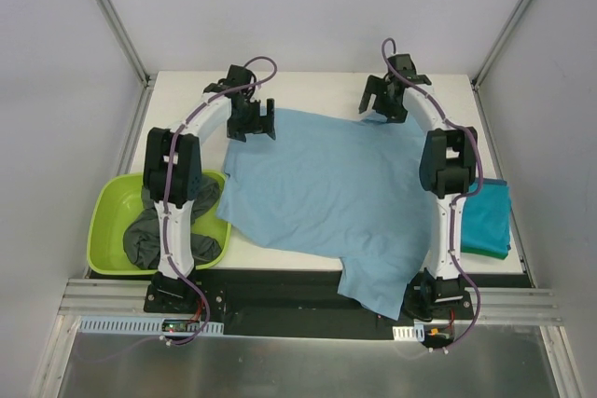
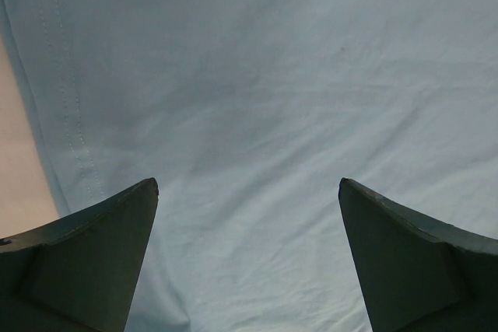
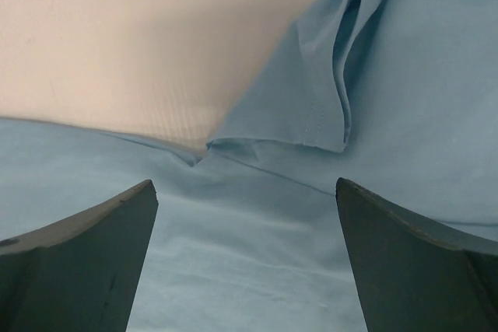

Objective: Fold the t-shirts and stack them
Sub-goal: Flatten out the tshirt

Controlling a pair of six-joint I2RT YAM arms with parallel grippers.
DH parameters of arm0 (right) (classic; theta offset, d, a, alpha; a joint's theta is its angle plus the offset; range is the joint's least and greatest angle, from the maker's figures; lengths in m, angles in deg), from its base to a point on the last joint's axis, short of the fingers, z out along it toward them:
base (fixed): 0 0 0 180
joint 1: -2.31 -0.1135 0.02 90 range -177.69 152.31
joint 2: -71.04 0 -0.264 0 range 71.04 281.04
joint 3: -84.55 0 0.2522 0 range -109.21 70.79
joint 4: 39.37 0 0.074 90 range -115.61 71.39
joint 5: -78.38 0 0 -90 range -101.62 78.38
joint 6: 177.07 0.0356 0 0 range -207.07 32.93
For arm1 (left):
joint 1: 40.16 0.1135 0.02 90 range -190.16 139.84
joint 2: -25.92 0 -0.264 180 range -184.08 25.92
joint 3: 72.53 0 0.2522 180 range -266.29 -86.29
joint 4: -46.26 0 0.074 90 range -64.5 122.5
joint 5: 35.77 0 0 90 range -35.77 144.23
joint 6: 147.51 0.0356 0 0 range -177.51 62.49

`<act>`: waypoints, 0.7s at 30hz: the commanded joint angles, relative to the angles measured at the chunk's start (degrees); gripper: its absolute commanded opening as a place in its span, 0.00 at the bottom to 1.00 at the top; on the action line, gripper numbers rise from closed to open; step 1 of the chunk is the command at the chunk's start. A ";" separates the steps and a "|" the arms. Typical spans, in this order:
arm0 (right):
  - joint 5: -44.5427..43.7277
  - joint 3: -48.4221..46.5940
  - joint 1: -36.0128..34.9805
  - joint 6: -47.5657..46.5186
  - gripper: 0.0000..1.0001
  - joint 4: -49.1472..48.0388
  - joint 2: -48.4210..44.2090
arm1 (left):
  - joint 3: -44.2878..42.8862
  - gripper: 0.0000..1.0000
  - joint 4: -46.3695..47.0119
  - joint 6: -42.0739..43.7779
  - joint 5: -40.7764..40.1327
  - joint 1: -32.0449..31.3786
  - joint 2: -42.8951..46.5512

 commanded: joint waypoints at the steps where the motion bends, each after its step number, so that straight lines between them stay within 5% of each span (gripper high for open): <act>1: 0.84 -3.39 0.60 4.15 0.99 -1.17 0.47 | 1.71 0.99 -0.39 0.85 -1.79 -0.44 -1.20; 21: 0.05 2.06 0.69 8.11 0.99 -5.82 2.67 | 5.84 0.99 0.14 1.74 -6.10 0.26 -1.55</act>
